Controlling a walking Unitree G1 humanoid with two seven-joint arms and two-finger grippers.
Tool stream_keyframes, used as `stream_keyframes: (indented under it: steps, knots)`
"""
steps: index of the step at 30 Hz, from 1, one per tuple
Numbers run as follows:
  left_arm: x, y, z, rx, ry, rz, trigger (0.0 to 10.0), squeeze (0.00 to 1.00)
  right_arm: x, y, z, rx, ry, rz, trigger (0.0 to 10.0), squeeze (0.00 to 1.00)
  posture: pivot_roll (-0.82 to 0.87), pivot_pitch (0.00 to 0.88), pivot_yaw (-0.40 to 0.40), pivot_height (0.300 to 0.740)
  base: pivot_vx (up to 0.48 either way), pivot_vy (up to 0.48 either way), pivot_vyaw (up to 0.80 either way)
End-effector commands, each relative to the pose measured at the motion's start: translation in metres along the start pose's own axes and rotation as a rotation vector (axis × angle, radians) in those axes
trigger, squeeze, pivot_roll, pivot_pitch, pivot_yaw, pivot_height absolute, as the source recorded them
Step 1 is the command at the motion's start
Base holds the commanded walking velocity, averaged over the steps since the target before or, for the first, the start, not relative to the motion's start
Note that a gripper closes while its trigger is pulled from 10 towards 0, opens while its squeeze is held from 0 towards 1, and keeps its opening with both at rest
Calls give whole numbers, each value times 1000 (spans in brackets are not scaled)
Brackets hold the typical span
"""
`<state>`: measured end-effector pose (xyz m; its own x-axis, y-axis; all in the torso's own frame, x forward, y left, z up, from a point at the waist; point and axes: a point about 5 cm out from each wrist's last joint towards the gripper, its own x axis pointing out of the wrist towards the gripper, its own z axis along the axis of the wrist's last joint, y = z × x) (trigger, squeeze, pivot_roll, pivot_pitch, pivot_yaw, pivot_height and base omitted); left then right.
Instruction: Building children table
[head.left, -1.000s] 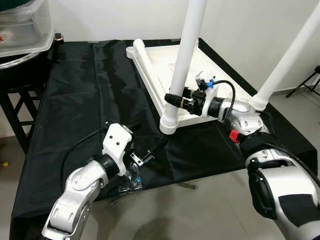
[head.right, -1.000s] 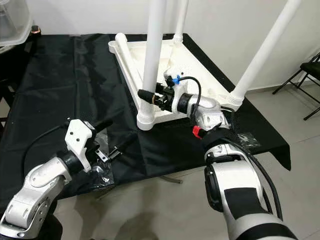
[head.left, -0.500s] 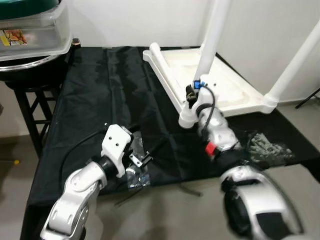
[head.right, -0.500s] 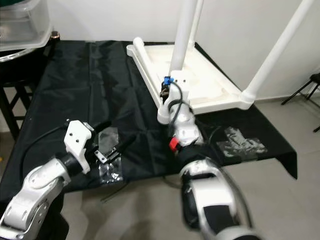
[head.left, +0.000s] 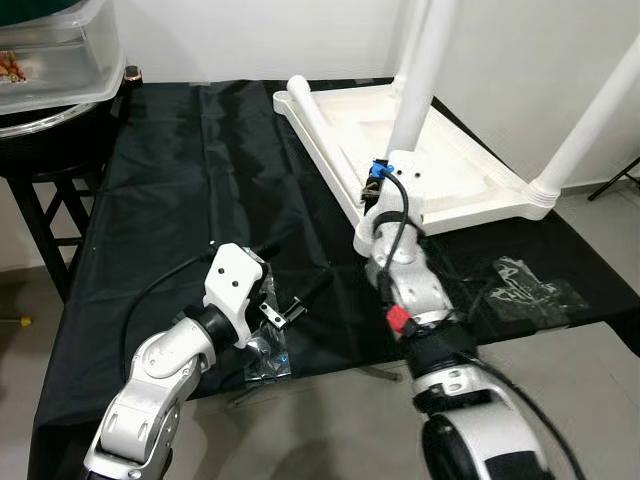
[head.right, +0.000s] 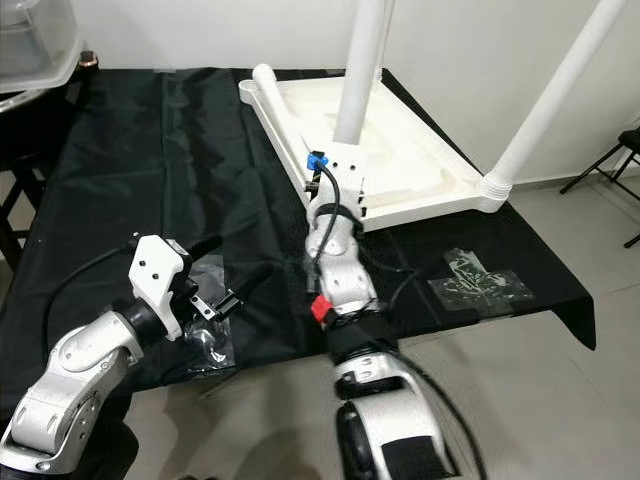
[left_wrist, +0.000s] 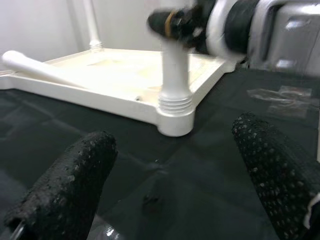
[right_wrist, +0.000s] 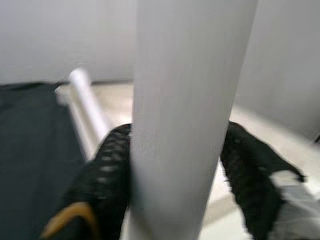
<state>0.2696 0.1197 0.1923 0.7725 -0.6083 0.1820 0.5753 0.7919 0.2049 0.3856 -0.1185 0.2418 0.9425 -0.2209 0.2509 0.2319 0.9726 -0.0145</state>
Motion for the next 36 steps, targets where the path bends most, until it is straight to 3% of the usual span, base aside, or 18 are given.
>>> stream_keyframes:
  steps: [1,2,3,8,10,11,13,16,17,19,21,23,24,25,31,34,36]
  knots:
    - [2,0,-2,7,3,-2,10000,0,2,-12,6,-21,-33,-14,10000,490,64,130,-80,740,0,0,0]
    - [2,0,-2,7,3,-2,10000,0,2,-12,6,-21,-33,-14,10000,490,64,130,-80,740,0,0,0]
    - [2,0,-2,9,3,-1,10000,0,1,-12,5,-24,-28,3,10000,0,64,127,-81,740,0,0,0]
    - [2,0,-1,11,4,-1,10000,0,5,-10,6,43,-23,152,10000,0,64,131,-80,740,0,0,0]
    - [3,1,-1,12,3,0,10000,0,7,-3,3,83,-4,337,10000,0,66,130,-83,740,0,0,0]
    - [3,1,-1,12,3,0,10000,0,7,-3,3,83,-4,337,10000,0,66,130,-83,740,0,0,0]
    - [3,1,-1,13,2,0,10000,0,8,-1,-1,73,25,503,10000,0,69,130,-86,740,0,0,0]
    - [3,1,-1,13,1,1,10000,0,8,-2,-4,73,46,602,10000,0,68,131,-87,740,0,0,0]
    - [2,1,-1,12,0,2,10000,0,7,-3,-7,56,68,731,10000,0,70,130,-86,740,0,0,0]
    - [2,1,-1,12,0,2,10000,0,7,-3,-7,56,68,731,10000,0,70,130,-86,740,0,0,0]
    - [2,1,0,14,0,5,10000,0,3,-9,-11,24,115,988,10000,0,76,125,-90,740,0,0,0]
    - [2,1,0,14,0,5,10000,0,3,-9,-11,24,115,988,10000,0,76,125,-90,740,0,0,0]
    - [1,2,0,17,0,6,10000,0,2,-13,-10,25,137,1088,10000,0,79,122,-91,740,0,0,0]
    - [1,2,0,17,0,6,10000,0,2,-13,-10,25,137,1088,10000,0,79,122,-91,740,0,0,0]
    - [-1,3,0,27,3,10,10000,0,4,-22,3,-11,173,1379,10000,0,87,108,-92,740,0,0,0]
    - [-1,3,1,28,1,11,10000,0,8,-24,7,-30,180,1394,10000,0,89,108,-93,740,0,0,0]
    - [-1,3,1,27,2,10,10000,0,13,-22,8,-74,180,1329,10000,0,89,106,-92,740,0,0,0]
